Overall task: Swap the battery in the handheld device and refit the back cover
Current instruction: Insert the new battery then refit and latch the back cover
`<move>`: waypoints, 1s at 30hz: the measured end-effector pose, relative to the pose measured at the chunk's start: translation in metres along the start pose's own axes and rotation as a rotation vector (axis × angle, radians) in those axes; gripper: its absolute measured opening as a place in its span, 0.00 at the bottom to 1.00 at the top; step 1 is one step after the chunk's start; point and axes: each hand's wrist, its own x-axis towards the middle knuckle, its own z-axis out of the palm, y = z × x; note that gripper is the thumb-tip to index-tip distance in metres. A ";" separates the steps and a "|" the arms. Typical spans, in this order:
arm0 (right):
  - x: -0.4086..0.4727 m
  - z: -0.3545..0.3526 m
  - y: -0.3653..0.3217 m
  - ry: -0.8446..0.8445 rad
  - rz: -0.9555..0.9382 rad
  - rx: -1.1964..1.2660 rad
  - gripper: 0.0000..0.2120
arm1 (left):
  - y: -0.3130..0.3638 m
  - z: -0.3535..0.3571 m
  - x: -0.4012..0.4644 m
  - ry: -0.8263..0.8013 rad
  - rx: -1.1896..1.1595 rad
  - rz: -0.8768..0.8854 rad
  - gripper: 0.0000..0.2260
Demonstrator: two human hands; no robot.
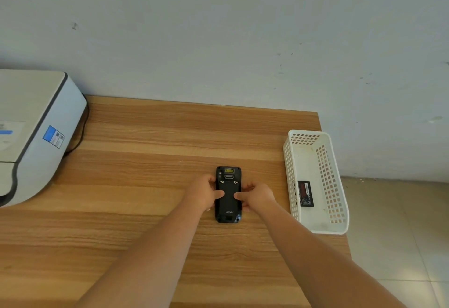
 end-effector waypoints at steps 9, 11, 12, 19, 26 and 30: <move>-0.006 0.003 0.017 -0.007 0.023 0.026 0.10 | -0.014 0.012 -0.013 0.074 0.013 0.077 0.20; -0.011 0.002 0.022 -0.021 0.040 0.070 0.12 | -0.017 0.014 -0.018 0.059 -0.047 0.068 0.21; -0.013 0.002 0.024 -0.033 0.041 0.073 0.13 | -0.018 0.015 -0.021 0.045 -0.078 0.063 0.22; -0.015 0.007 0.027 -0.049 -0.008 -0.071 0.14 | -0.025 0.025 -0.028 0.098 0.020 0.109 0.30; -0.013 0.002 0.029 -0.069 0.018 0.019 0.11 | -0.027 0.021 -0.027 0.022 -0.069 0.066 0.28; -0.006 0.004 0.023 -0.040 0.039 -0.041 0.09 | -0.026 0.017 -0.019 0.034 -0.032 0.042 0.22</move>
